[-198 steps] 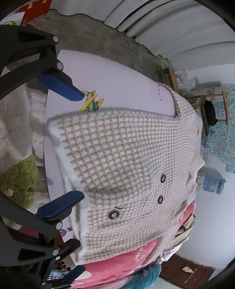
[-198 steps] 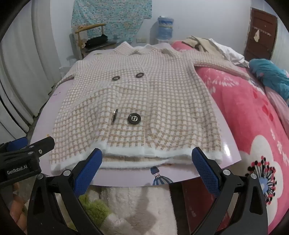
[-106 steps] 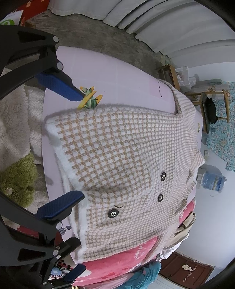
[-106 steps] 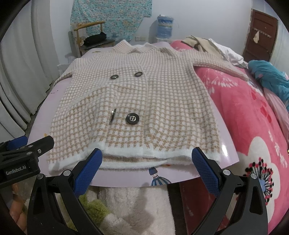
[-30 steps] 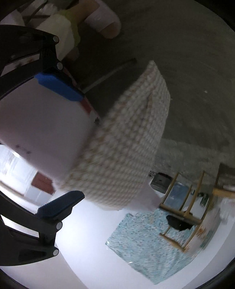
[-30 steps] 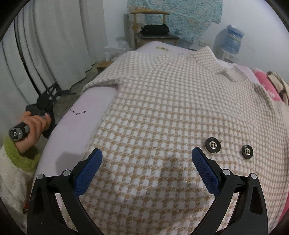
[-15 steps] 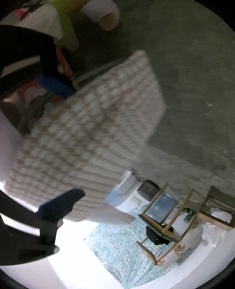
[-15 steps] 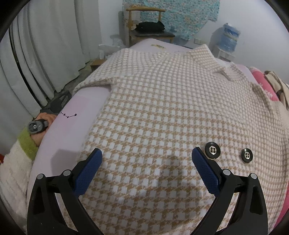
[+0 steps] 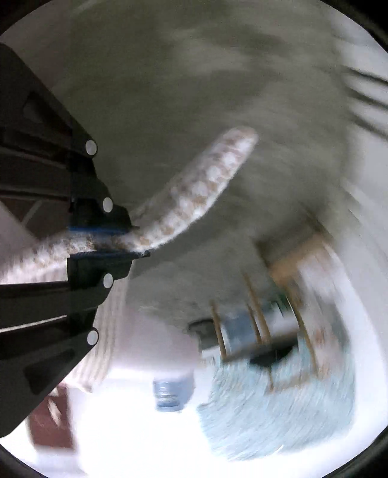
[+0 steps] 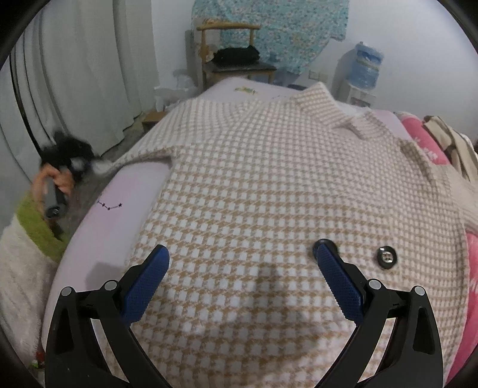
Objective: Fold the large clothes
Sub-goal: 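Carry the held sleeve across the cardigan body with the left tool, release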
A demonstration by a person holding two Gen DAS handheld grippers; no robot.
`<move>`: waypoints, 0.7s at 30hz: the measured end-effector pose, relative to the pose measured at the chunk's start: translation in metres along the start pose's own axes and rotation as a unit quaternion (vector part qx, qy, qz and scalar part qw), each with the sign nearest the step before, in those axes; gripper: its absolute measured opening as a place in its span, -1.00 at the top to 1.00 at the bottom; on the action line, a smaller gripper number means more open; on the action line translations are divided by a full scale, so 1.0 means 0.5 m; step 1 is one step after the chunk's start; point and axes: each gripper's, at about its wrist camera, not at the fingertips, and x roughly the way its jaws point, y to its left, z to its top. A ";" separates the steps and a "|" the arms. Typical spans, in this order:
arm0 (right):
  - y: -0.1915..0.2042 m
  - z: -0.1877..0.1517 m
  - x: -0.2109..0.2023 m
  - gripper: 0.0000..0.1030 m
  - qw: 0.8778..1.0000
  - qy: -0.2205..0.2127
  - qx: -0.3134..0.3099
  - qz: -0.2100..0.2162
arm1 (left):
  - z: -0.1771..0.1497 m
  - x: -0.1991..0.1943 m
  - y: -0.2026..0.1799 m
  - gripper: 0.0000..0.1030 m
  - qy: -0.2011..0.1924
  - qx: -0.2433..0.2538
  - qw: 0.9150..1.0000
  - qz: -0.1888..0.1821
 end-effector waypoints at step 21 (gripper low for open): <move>-0.232 -0.148 -0.162 -0.85 0.987 -0.040 0.149 -0.045 | -0.628 -0.079 -0.499 -0.21 0.124 0.485 0.859 -0.102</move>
